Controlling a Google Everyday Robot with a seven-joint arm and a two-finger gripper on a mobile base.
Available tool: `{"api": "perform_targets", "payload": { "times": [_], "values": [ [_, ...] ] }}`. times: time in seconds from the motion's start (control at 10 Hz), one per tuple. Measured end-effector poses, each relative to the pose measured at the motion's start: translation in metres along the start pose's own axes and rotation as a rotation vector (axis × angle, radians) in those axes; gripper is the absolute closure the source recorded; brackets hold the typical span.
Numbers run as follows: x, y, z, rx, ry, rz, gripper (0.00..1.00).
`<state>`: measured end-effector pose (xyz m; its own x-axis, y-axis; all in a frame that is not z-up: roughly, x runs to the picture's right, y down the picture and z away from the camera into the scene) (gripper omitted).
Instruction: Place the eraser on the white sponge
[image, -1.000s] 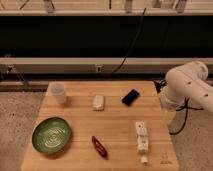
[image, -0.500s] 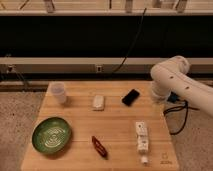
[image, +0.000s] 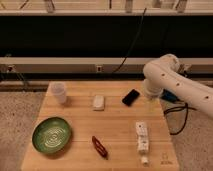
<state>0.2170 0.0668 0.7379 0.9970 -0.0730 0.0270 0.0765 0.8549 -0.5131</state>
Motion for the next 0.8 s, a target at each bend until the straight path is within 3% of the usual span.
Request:
{"api": "perform_targets", "payload": {
  "times": [0.8],
  "values": [
    [-0.017, -0.027, 0.026, -0.006, -0.005, -0.117, 0.2]
  ]
}}
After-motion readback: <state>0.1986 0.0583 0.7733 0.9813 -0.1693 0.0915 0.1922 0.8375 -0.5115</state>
